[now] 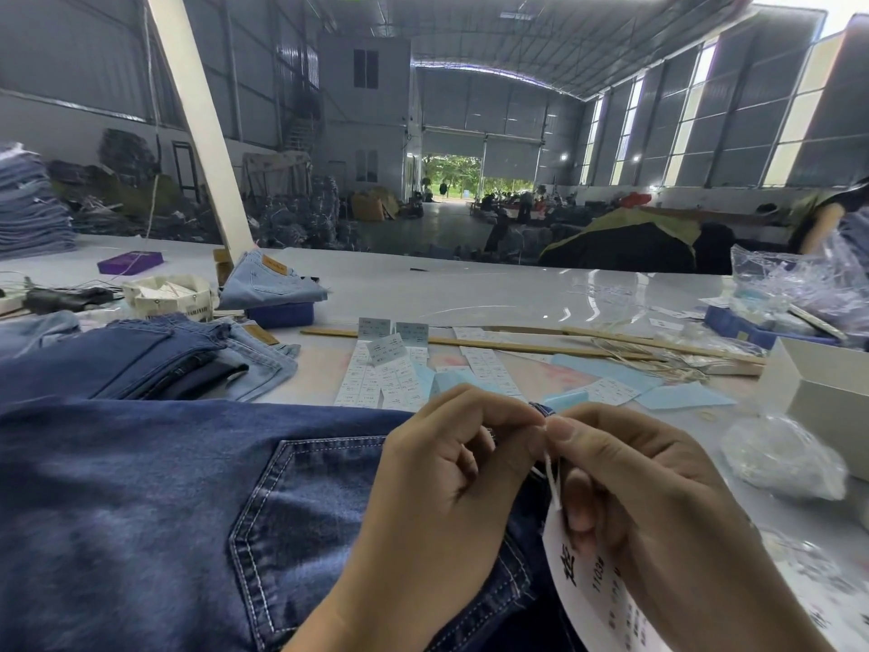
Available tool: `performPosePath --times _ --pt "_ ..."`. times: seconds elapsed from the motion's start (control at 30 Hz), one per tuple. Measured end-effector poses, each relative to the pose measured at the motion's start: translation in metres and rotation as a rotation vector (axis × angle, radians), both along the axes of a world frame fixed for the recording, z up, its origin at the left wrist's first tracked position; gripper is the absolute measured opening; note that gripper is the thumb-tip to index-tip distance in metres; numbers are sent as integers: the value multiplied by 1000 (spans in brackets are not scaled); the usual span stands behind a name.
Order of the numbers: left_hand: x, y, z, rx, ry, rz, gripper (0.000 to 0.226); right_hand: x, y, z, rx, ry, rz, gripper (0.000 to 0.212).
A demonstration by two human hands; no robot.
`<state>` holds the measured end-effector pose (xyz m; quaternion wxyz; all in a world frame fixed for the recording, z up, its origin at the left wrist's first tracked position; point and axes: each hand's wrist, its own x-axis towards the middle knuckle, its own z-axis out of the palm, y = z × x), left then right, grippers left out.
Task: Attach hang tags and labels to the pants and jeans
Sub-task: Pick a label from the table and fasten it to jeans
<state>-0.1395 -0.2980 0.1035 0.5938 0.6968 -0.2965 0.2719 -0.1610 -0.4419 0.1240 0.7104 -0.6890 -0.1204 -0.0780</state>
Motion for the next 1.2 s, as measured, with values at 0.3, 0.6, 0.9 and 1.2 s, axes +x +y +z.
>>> performPosePath --times 0.3,0.6,0.9,1.2 --pt "-3 3 -3 -10 58 -109 16 -4 3 -1 -20 -68 -79 18" --pt "-5 2 -3 19 56 -170 15 -5 7 -5 -13 -157 -144 25" --pt "-4 2 -4 8 81 -212 15 -10 10 -5 -25 -212 -203 14" --pt "-4 3 -6 -39 136 -294 12 -10 11 -6 -34 -271 -222 15"
